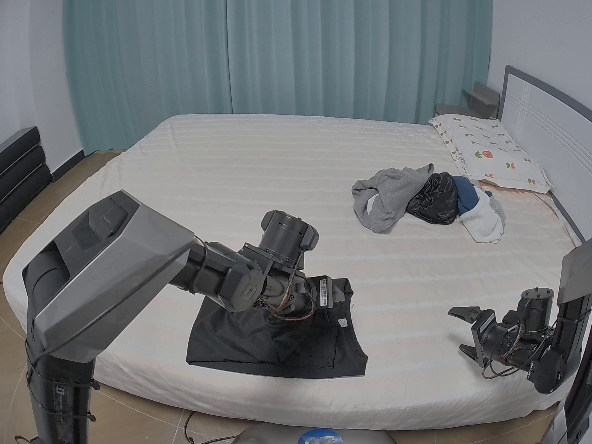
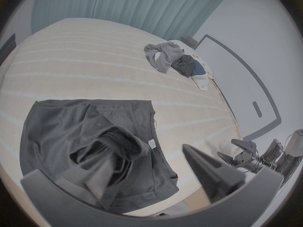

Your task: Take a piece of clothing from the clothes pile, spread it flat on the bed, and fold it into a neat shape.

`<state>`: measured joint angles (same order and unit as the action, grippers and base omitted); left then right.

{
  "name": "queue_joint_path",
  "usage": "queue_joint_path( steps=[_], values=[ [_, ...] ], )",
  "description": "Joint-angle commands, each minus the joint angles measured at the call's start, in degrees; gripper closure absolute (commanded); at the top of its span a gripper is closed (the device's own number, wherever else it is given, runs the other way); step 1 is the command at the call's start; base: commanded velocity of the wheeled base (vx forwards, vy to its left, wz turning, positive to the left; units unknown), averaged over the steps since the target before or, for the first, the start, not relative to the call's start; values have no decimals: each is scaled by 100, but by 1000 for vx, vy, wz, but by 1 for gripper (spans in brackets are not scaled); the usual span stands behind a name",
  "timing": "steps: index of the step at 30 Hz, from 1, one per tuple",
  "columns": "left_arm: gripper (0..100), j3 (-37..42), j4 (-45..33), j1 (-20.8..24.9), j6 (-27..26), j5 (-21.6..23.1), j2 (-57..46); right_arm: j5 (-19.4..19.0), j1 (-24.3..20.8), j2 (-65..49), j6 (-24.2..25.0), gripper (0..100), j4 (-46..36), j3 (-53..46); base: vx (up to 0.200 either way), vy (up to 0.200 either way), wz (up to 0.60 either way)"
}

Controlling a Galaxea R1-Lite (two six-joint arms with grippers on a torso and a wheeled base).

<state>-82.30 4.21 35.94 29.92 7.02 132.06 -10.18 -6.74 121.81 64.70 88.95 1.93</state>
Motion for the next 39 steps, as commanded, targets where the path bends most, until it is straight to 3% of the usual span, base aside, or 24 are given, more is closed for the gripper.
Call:
queue_joint_path(
  steps=[1, 4, 9, 14, 18, 22, 27, 39],
  values=[
    [0, 21, 1, 54, 85, 10, -31, -2, 6, 1, -1, 0, 69, -8, 0, 0, 0],
    [0, 135, 19, 71, 366, 177, -207, -2, 6, -17, -1, 0, 61, -8, 0, 0, 0],
    [0, 601, 239, -61, 744, 897, -910, -2, 6, -17, -1, 0, 69, -17, 0, 0, 0],
    [0, 1251, 687, -289, 884, 1012, -1288, -2, 6, -26, 8, 0, 61, -43, 0, 0, 0],
    [0, 2095, 1214, -737, 937, 1003, -1464, -2, -11, -17, -10, 0, 61, -34, 0, 0, 0],
    [0, 2552, 1645, -1063, 1482, 994, -1508, 34, -64, -34, -62, 0, 61, 1, 0, 0, 0],
    [0, 3000, 2058, -1484, 2089, 1029, -1613, 139, -328, 18, -414, 0, 61, 18, 0, 0, 0],
    [0, 4521, 3842, -2170, 2809, 1504, -1692, 719, -1347, 194, -1556, 0, -150, 554, 0, 200, 0]
  ],
)
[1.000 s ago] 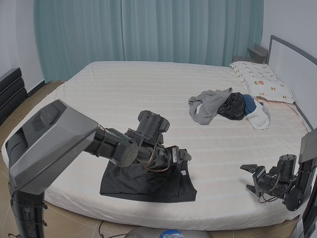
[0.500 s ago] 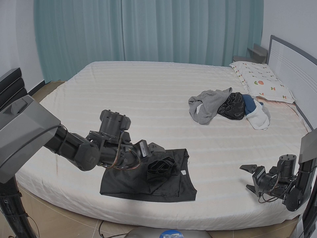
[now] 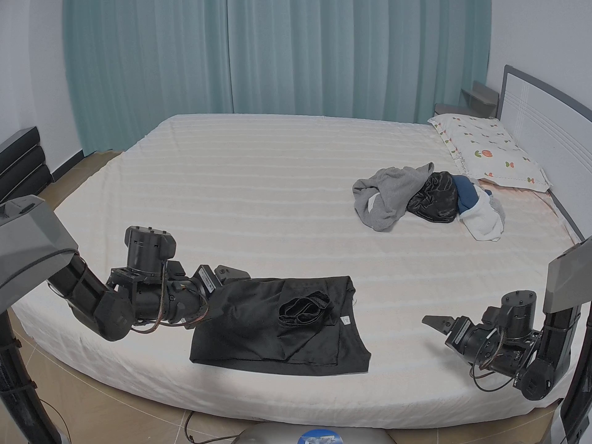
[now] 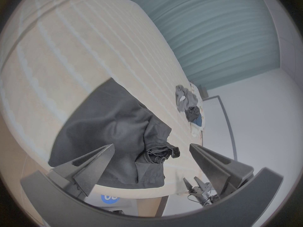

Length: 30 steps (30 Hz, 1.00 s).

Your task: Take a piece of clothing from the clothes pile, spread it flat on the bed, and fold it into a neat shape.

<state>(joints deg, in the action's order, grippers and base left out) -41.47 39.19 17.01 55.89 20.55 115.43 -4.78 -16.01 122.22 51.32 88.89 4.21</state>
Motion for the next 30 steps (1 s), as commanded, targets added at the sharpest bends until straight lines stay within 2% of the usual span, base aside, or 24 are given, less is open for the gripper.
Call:
queue_joint_path(
  steps=[1, 8, 10, 19, 25, 30],
  values=[
    [0, 500, 484, -329, 238, 186, -3, 276, -500, 179, -298, 0, -285, 476, 0, 200, 0],
    [0, 614, 748, -391, 299, 230, 234, 531, -825, 162, -456, 0, -962, 1082, 0, 200, 0],
    [0, 605, 765, -426, 396, 239, 287, 785, -904, 74, -773, 0, -1375, 1258, 0, 200, 0],
    [0, 737, 1196, -417, 378, 239, 577, 1119, -1019, 74, -1133, 0, -1471, 1372, 0, 200, 0],
    [0, 781, 1293, -417, 370, 239, 586, 1155, -1150, 56, -1247, 0, -1735, 1689, 0, 167, 0],
    [0, 799, 1293, -417, 361, 239, 594, 1559, -1440, -32, -1274, 0, -2834, 2453, 0, 0, 0]
  ],
)
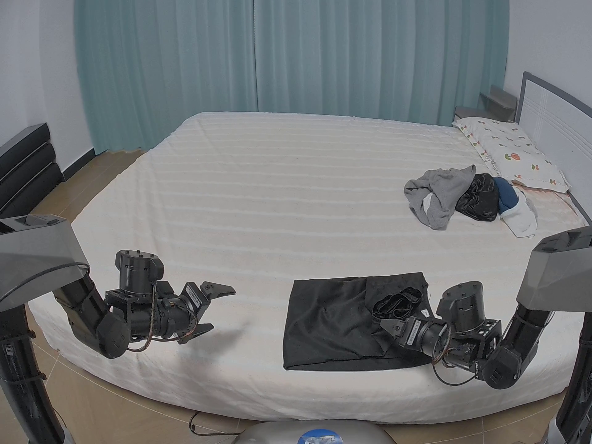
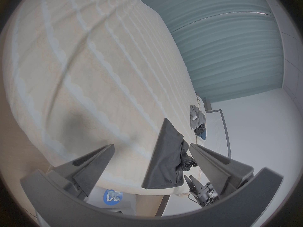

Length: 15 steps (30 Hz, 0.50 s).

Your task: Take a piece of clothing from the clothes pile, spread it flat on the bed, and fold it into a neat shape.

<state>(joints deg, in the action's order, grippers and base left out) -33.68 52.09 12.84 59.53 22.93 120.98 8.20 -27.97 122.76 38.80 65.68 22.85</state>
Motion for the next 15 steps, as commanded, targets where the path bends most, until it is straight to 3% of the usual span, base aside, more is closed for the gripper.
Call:
queue_joint_path(
  steps=[1, 9, 15],
  values=[
    [0, 20, 3, 0, -2, -8, 40, 366, -288, -77, -48, 0, -706, 730, 0, 0, 0],
    [0, 81, 73, 0, -11, -8, 49, 1122, -368, -6, -488, 0, -1690, 1152, 0, 0, 0],
    [0, 81, 73, 0, -11, -8, 57, 1280, -227, 248, -540, 0, -2191, 1301, 0, 0, 0]
  ],
)
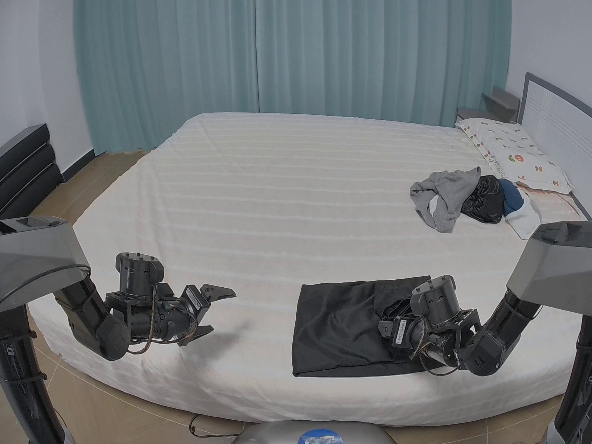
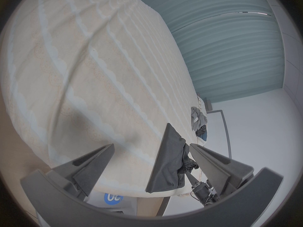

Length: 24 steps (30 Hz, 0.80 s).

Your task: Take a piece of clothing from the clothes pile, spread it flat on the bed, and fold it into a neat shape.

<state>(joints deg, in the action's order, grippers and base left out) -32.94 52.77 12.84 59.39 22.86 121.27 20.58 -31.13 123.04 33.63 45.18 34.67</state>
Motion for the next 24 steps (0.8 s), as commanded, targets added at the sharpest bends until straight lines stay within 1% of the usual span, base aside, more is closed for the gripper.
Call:
queue_joint_path(
  steps=[1, 6, 7, 8, 10, 13, 14, 15, 16, 17, 18, 20, 22, 24],
  values=[
    [0, 7, 5, 0, 2, 8, 28, 52, 125, 291, -24, 0, -141, 93, 0, 0, 0],
    [0, 7, 5, 0, 2, -1, 28, 52, 538, 133, -111, 0, -115, -197, 0, 0, 0],
    [0, 7, 5, 0, 2, -1, 28, 52, 556, 124, -111, 0, -115, -206, 0, 0, 0],
    [0, 7, 5, 0, 2, -1, 28, 43, 767, -8, -138, 0, -88, -461, 0, 0, 0],
    [0, 7, 5, 0, 2, -1, 28, 16, 951, -210, -120, 0, -62, -742, 0, 0, 0],
    [0, 7, 5, 0, 2, -1, 28, -115, 1224, -518, -59, 0, -53, -1085, 0, 0, 0],
    [0, 7, 5, 0, 2, -1, 28, -212, 1329, -632, -59, 0, -53, -1199, 0, 0, 0],
    [0, 7, 5, 8, 2, -1, 28, -230, 1347, -641, -50, 0, -53, -1217, 0, 0, 0],
    [0, 7, 5, 8, 2, -1, 28, -361, 1452, -746, -59, 0, -44, -1349, 0, 0, 0],
    [0, 7, 5, 8, 2, -1, 28, -361, 1452, -746, -59, 0, -44, -1349, 0, 0, 0],
    [0, 7, 5, 0, 2, -1, 28, -564, 1637, -913, -59, 0, -44, -1533, 0, 0, 0],
    [0, 7, 5, 8, 2, -1, 28, -634, 1707, -948, -59, 0, -44, -1586, 0, 0, 0],
    [0, 7, 5, 8, 2, -1, 28, -783, 1971, -1045, -120, 0, -44, -1656, 0, 0, 0],
    [0, 7, 5, 8, 2, -1, 28, -854, 2112, -1133, -138, 0, -44, -1700, 0, 0, 0]
  ],
)
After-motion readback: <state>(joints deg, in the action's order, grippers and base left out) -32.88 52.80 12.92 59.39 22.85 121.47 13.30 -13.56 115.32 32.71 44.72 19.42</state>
